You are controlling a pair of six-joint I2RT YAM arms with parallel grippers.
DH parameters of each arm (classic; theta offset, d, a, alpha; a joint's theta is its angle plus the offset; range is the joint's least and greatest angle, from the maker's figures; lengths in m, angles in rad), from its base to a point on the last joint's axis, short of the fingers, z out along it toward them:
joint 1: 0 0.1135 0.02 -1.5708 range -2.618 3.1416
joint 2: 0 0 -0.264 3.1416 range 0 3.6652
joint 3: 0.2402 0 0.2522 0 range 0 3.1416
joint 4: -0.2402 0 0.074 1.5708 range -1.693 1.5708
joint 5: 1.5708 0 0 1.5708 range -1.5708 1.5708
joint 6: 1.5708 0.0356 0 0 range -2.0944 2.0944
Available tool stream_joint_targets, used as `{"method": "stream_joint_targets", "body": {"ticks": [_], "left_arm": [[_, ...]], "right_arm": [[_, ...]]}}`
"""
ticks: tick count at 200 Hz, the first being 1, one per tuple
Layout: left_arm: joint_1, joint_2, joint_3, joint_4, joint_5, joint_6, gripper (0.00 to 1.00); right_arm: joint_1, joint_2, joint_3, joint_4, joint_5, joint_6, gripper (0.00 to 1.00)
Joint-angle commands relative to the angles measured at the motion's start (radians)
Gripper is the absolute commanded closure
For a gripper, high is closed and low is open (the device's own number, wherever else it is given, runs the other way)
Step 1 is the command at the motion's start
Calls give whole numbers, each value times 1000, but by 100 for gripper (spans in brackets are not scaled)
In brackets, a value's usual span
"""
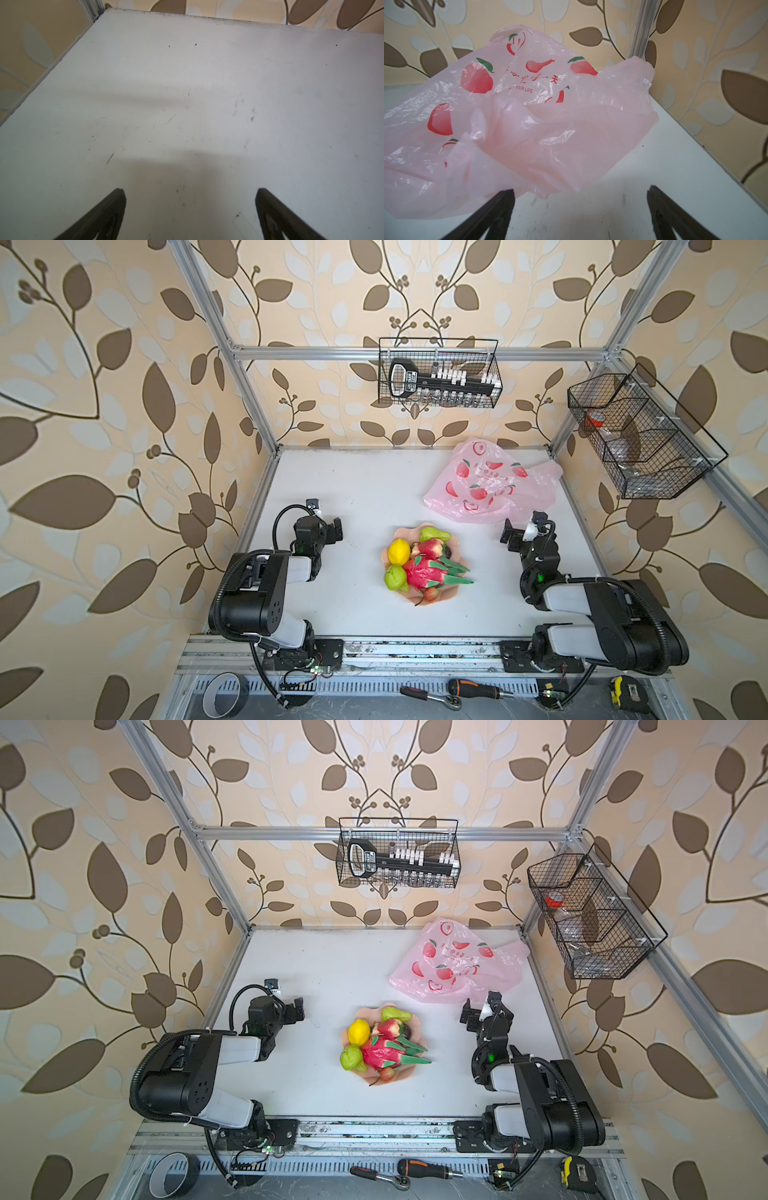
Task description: Place the fruits into the plastic bag
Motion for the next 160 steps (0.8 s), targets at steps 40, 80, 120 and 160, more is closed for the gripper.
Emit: {"method": "stream_joint_targets", "body": {"ticks": [40, 80, 120, 160], "left_arm": [[-3, -288, 225, -538, -52, -134, 1], [-25, -412, 362, -907, 143, -495, 1], [-212, -353, 549, -1075, 334, -669, 1], [-322, -121, 738, -1096, 472, -793, 1]], "right_arm": [[106, -419, 117, -474, 223, 99, 0], [10, -496, 388, -973, -48, 423, 0], [-133, 8, 851, -1358, -486, 488, 0], [-150, 152, 888, -1428, -519, 559, 1]]}}
